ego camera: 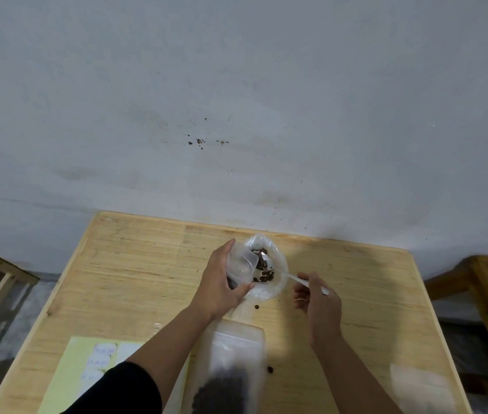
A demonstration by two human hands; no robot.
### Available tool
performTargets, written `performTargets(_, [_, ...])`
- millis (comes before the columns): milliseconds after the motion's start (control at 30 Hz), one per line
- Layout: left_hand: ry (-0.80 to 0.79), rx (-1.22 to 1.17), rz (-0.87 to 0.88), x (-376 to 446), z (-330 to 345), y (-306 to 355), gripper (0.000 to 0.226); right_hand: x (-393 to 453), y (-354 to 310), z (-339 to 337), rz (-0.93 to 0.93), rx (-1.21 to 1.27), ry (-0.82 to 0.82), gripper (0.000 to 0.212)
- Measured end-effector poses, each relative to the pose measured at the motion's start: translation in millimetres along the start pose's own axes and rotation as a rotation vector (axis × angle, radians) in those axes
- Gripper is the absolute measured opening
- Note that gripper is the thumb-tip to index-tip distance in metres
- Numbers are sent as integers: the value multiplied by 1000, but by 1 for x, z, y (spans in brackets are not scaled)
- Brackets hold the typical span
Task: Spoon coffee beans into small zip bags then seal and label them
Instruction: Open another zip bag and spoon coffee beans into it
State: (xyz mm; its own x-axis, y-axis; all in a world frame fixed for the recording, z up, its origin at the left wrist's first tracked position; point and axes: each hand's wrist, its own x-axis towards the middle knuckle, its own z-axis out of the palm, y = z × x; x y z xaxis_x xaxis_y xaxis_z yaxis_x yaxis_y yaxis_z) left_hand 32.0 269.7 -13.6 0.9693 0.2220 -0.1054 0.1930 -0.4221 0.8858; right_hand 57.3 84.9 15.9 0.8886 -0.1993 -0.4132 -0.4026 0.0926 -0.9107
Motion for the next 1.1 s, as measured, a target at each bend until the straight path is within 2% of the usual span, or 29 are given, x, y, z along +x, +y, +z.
performTargets(133, [-9,-22,-1,-1,-1,3,93,-1,-19,-6,-51,60,-22,29])
performTargets(267, [-3,-18,-4,-1,-2,5,95,-10,-43,-4,-159,34,-122,27])
performTargets(400, [6,-6,11,0,-1,8,97,-20,-52,-3,-377,-209,-277,24])
performTargets(500, [13,4,29,0,-3,10,98,-25,-52,-4,-476,-356,-306,20])
performTargets(633, [18,-17,39,-2,-4,13,97,-26,-48,-10,-486,-345,-153,16])
performTargets(767, [34,-25,47,-5,-5,13,98,-16,-33,-29,-265,-13,60,11])
performTargets(867, [43,-18,46,-8,-6,13,99,-4,-10,-46,-128,89,207,11])
performTargets(1100, [58,23,61,-12,-6,14,101,15,31,-59,-33,-263,404,6])
